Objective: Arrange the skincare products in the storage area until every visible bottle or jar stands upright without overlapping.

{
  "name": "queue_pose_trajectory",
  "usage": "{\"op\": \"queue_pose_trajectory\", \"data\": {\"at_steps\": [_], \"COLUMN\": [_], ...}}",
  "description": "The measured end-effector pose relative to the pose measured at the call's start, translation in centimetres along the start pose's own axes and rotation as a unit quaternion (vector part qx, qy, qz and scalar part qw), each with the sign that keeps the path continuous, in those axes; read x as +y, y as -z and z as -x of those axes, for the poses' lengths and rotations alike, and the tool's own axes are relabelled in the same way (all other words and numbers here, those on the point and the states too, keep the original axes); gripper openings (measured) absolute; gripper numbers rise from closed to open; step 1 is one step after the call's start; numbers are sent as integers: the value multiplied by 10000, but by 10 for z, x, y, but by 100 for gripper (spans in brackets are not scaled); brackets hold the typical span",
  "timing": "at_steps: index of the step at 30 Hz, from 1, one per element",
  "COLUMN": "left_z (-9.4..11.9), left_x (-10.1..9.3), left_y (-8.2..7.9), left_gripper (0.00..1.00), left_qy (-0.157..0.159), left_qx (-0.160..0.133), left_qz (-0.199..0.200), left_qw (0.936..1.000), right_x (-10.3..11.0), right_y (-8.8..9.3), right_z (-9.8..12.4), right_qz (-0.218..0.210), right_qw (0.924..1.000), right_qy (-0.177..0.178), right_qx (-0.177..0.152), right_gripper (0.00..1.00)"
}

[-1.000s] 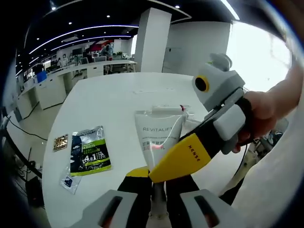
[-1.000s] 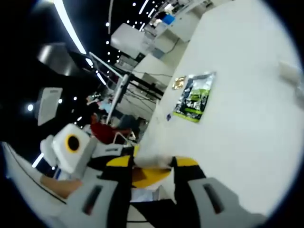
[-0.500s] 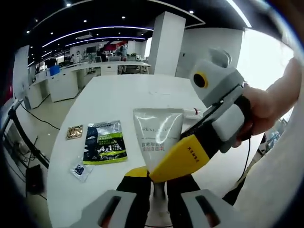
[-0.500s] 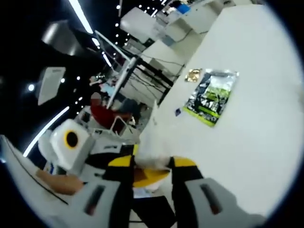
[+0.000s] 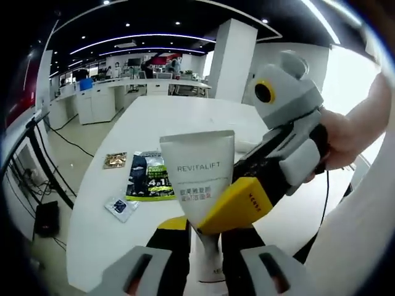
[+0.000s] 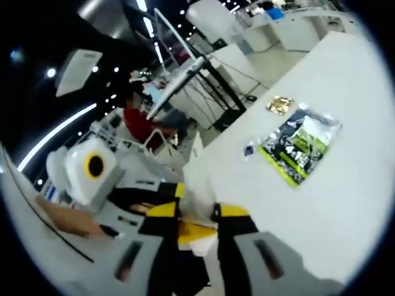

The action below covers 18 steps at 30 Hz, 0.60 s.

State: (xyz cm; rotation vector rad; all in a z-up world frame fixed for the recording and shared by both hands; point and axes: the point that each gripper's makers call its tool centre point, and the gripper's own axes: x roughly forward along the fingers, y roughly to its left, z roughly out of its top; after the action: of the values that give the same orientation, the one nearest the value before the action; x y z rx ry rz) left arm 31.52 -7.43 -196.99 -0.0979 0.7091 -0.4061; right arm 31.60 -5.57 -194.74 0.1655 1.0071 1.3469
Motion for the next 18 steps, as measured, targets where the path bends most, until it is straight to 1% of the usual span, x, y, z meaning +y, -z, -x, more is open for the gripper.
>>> {"op": "queue_pose_trajectory", "data": {"at_steps": [4, 7, 9, 12, 18], "left_z": [3, 6, 6, 5, 2], "left_x": [4, 7, 7, 8, 4], "left_y": [3, 5, 5, 2, -3], "left_gripper": [17, 18, 18, 19, 20], "left_qy": [-38, -36, -31, 103, 215], "left_qx": [26, 3, -7, -57, -80], "left_qz": [68, 108, 117, 232, 117], "left_qw": [10000, 9999, 9999, 9997, 9997], "right_x": [3, 6, 6, 4, 2], "right_y": [0, -1, -1, -4, -8], "right_z": [-5, -8, -9, -7, -1], "right_qz": [169, 417, 483, 594, 962], "right_qw": [9998, 9989, 9986, 9979, 9946], "right_qy": [-18, -31, -31, 6, 25], "right_qx": [108, 198, 229, 275, 382], "right_gripper": [18, 17, 17, 16, 15]}}
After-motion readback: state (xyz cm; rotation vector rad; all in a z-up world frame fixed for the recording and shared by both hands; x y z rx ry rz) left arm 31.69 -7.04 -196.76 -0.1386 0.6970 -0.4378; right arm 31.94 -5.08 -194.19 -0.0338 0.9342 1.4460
